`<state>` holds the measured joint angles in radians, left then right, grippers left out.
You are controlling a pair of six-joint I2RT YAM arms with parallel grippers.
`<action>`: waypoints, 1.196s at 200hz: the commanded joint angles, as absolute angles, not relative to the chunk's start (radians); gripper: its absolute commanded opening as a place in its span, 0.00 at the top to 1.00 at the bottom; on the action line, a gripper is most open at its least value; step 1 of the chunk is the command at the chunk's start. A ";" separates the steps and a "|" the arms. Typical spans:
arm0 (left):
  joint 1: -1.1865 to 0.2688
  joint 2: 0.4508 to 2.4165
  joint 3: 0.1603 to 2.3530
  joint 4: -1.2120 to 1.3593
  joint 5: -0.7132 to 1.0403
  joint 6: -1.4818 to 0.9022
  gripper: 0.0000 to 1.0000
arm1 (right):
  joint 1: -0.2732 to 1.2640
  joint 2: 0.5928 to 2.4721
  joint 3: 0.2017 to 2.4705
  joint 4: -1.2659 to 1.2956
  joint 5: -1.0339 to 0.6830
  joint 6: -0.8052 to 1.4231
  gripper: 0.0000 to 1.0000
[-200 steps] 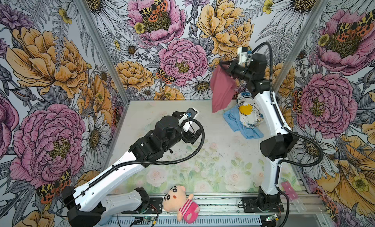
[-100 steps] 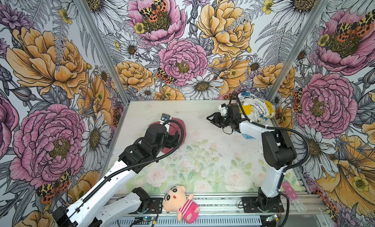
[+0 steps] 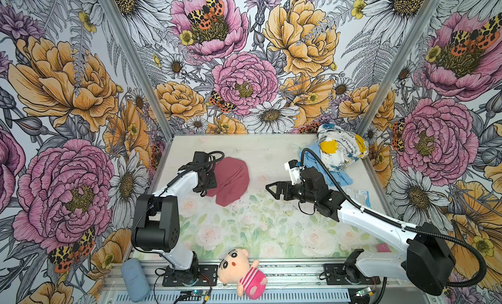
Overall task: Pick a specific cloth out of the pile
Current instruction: 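Grasp the pink cloth with the left gripper while the right arm withdraws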
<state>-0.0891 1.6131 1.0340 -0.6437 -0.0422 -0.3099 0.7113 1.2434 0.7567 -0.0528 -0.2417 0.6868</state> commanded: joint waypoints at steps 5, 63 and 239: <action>-0.084 1.608 1.000 -0.583 -0.078 -0.361 0.48 | 0.785 1.209 0.744 -0.067 -0.154 0.664 0.01; -0.076 1.703 1.006 -0.527 -0.087 -0.368 0.50 | 0.883 1.292 0.838 -0.069 -0.133 0.606 0.01; -0.053 1.574 0.932 -0.515 -0.007 -0.426 0.37 | 0.881 1.252 0.766 -0.022 -0.120 0.606 0.01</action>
